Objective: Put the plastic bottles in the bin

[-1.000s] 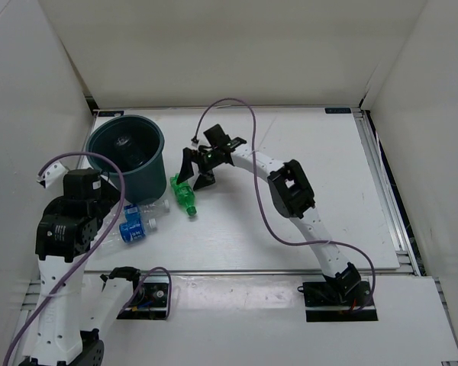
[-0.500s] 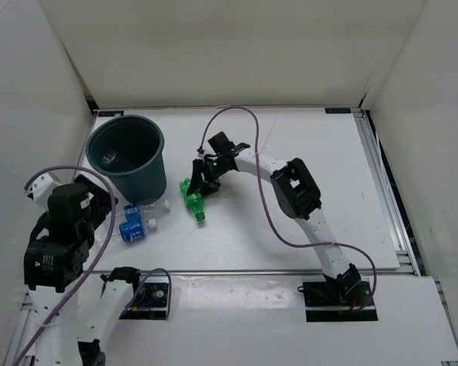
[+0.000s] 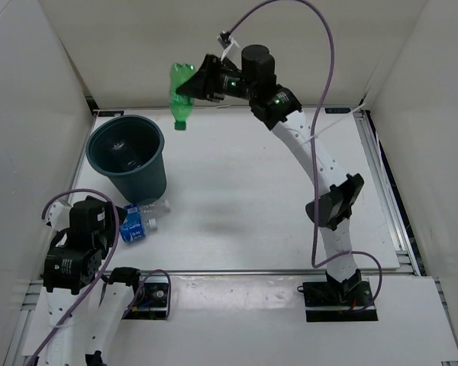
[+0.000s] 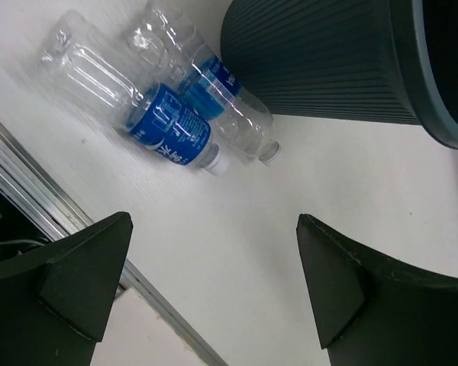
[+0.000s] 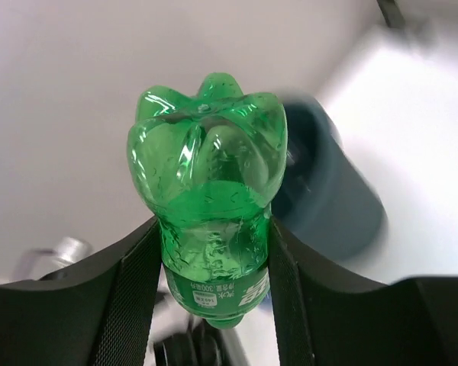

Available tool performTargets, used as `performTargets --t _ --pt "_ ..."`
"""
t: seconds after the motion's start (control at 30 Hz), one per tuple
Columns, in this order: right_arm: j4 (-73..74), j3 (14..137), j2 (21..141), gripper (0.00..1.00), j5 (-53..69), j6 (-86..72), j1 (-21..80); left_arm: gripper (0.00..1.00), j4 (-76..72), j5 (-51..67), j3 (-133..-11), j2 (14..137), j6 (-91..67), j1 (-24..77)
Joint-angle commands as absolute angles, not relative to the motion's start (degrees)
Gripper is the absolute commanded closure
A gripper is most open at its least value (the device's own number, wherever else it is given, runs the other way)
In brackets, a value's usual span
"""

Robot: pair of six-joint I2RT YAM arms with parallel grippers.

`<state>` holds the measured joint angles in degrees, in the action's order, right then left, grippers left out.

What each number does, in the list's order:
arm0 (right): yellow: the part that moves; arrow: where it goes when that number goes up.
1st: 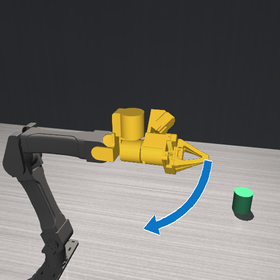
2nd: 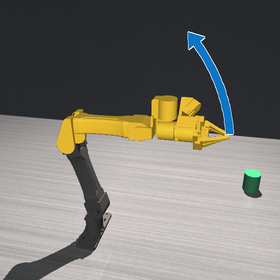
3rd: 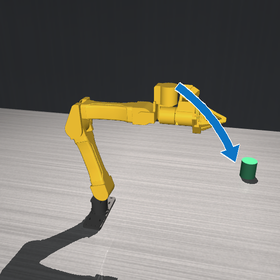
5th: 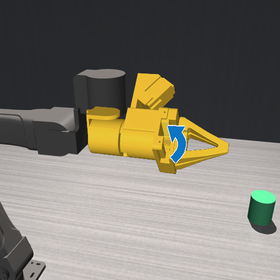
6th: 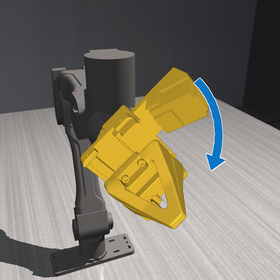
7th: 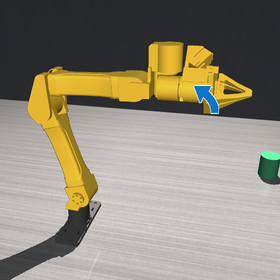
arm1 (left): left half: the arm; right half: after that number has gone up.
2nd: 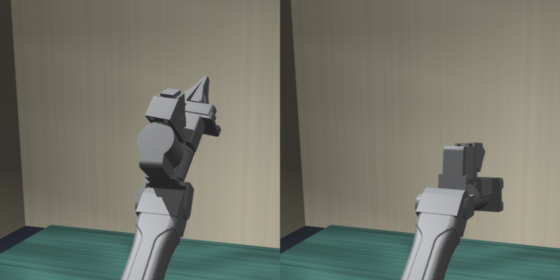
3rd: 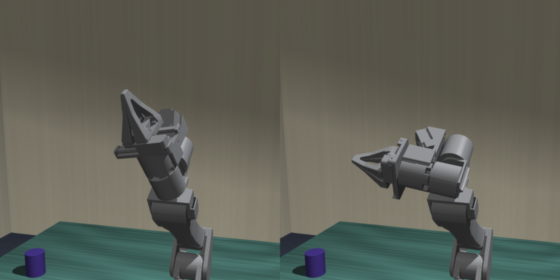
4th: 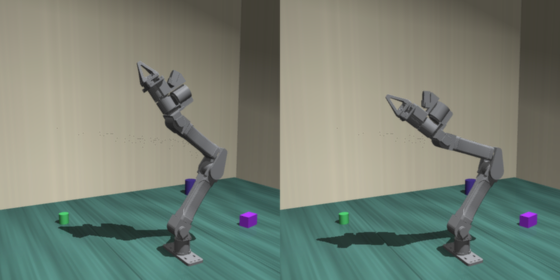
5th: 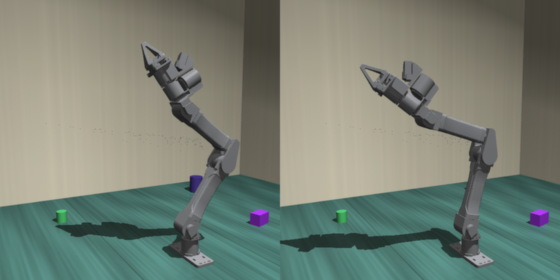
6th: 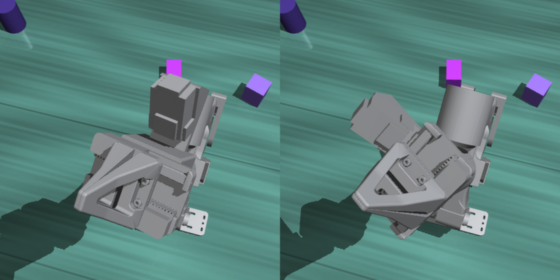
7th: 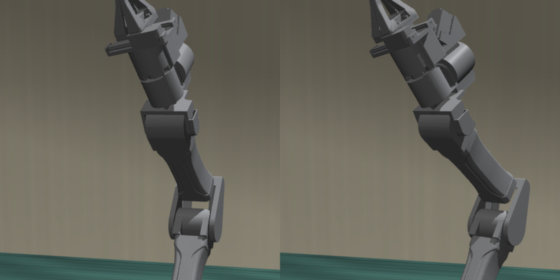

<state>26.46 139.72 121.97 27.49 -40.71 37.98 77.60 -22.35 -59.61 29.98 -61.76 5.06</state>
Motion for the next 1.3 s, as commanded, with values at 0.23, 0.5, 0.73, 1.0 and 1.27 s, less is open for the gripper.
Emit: performTargets --t 0.23,0.5,0.73,1.0,1.27 --pt "-0.9 145.1 134.4 0.71 14.2 -37.7 49.9 0.0 81.7 -22.0 -64.9 34.7 -62.8 5.3" --pt "2.2 146.5 134.2 0.0 8.6 -25.4 52.1 0.0 81.7 -21.4 -64.0 38.0 -60.7 5.3" --pt "11.4 139.6 117.0 0.0 -2.7 -24.9 52.1 0.0 81.7 -18.9 -53.7 33.0 -76.0 5.3" --pt "23.8 133.5 103.4 0.0 -1.5 -23.5 52.6 0.0 72.6 -14.0 -34.7 25.7 -94.9 5.3" --pt "33.0 135.0 99.4 0.0 1.9 -22.2 52.6 0.0 63.0 -21.6 -31.0 33.6 -97.2 5.3"
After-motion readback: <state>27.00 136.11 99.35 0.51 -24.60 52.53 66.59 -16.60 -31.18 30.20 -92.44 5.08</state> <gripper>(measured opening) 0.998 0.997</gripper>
